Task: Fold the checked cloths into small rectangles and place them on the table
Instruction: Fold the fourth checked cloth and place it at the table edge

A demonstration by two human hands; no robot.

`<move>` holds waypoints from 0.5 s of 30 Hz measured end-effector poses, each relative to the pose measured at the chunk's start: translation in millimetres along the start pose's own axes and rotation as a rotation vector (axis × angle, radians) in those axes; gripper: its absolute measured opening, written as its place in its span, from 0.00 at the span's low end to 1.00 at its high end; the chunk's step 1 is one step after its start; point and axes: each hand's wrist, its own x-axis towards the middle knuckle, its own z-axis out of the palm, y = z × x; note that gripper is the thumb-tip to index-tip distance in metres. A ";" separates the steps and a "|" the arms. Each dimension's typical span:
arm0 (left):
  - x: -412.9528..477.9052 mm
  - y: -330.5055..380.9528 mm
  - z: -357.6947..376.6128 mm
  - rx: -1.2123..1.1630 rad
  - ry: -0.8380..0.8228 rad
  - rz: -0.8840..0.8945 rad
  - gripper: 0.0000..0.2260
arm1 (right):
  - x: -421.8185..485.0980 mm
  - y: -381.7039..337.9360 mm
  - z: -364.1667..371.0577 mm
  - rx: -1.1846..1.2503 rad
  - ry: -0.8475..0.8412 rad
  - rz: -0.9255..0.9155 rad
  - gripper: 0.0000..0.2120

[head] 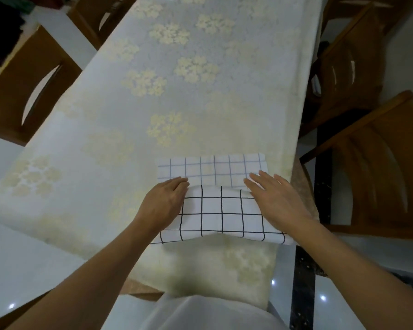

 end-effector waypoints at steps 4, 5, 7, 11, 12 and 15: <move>41.1 -31.1 21.7 -0.012 -0.071 0.038 0.11 | 49.7 20.5 17.8 0.012 -0.106 0.040 0.28; 49.8 -38.9 28.3 -0.014 -0.078 0.056 0.12 | 60.6 24.6 22.2 0.008 -0.122 0.044 0.28; 64.8 -54.6 41.8 -0.028 -0.091 0.079 0.14 | 79.6 31.3 30.7 -0.006 -0.129 0.047 0.29; 84.4 -79.0 64.0 -0.045 -0.113 0.083 0.16 | 109.4 40.1 46.0 0.002 -0.106 0.059 0.31; 86.3 -82.7 68.2 -0.047 -0.116 0.085 0.17 | 114.5 41.1 48.3 0.011 -0.113 0.057 0.30; 86.4 -88.6 76.8 -0.045 -0.126 0.082 0.18 | 123.6 41.4 48.6 0.038 -0.150 0.094 0.24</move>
